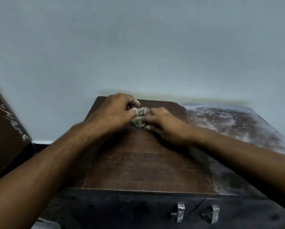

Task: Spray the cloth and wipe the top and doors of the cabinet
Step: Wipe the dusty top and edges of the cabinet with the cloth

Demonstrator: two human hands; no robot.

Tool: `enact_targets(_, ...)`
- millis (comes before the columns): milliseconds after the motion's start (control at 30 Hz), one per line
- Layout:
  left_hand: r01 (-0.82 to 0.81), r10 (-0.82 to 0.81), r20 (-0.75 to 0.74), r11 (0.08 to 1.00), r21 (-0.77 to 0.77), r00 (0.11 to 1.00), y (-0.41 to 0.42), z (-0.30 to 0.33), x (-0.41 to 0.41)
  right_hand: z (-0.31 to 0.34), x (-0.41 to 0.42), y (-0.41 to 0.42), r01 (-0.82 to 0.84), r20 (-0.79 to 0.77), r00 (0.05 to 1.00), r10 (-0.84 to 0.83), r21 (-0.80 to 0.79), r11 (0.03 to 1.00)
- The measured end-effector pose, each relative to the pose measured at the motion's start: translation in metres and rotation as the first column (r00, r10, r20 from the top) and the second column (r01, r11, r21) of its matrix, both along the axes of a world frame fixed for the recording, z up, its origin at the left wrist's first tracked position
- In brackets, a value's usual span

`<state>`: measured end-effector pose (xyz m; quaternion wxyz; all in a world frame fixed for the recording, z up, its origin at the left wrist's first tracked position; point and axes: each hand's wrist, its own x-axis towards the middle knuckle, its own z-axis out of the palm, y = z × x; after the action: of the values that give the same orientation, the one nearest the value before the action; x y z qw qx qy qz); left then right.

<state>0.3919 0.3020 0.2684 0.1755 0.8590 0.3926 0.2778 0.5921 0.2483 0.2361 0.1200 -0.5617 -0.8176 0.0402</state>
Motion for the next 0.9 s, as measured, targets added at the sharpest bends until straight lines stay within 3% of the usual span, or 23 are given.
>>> enact_targets(100,0.013,-0.013,-0.004,1.000,0.008,1.000,0.002,-0.003,0.004,-0.005,-0.013,-0.047,-0.252,-0.004,0.968,0.252,-0.019,0.968)
enact_targets(167,0.026,-0.026,-0.025,1.000,0.002,0.999,0.002,-0.004,0.009,-0.001,-0.001,-0.040,-0.300,-0.018,0.954,0.300,-0.008,0.954)
enact_targets(233,0.039,-0.040,-0.048,0.999,-0.021,0.998,0.000,-0.005,0.014,0.002,0.022,-0.008,-0.198,-0.024,0.980,0.200,0.067,0.978)
enact_targets(300,0.049,-0.052,-0.069,0.998,-0.040,0.996,-0.001,-0.006,0.016,0.002,0.050,0.034,0.069,0.008,0.998,-0.069,0.060,0.996)
enact_targets(367,0.048,-0.053,-0.101,0.997,-0.053,0.993,-0.001,-0.006,0.011,-0.001,0.064,0.066,0.312,0.064,0.948,-0.312,0.000,0.950)
enact_targets(433,0.028,-0.034,-0.115,0.998,-0.054,0.993,0.001,-0.006,0.002,-0.001,0.054,0.074,0.351,0.083,0.933,-0.349,-0.008,0.936)
enact_targets(567,-0.069,0.066,-0.040,0.996,-0.056,0.997,0.006,-0.005,-0.029,-0.003,-0.007,0.032,0.001,0.005,1.000,-0.001,0.027,1.000)
enact_targets(667,-0.137,0.139,0.019,0.989,-0.057,0.990,0.008,-0.009,-0.054,-0.010,-0.037,-0.013,-0.315,-0.030,0.948,0.317,0.048,0.948)
enact_targets(733,-0.195,0.199,0.045,0.977,-0.081,0.979,0.008,-0.012,-0.068,-0.007,-0.029,-0.003,-0.396,-0.047,0.916,0.399,0.054,0.917)
enact_targets(800,-0.243,0.251,0.061,0.963,-0.117,0.966,0.008,-0.015,-0.078,-0.002,-0.010,0.031,-0.270,-0.064,0.959,0.275,0.078,0.960)
enact_targets(900,-0.272,0.289,0.085,0.948,-0.164,0.954,0.007,-0.021,-0.087,-0.001,0.014,0.088,0.135,0.007,0.991,-0.135,0.041,0.990)
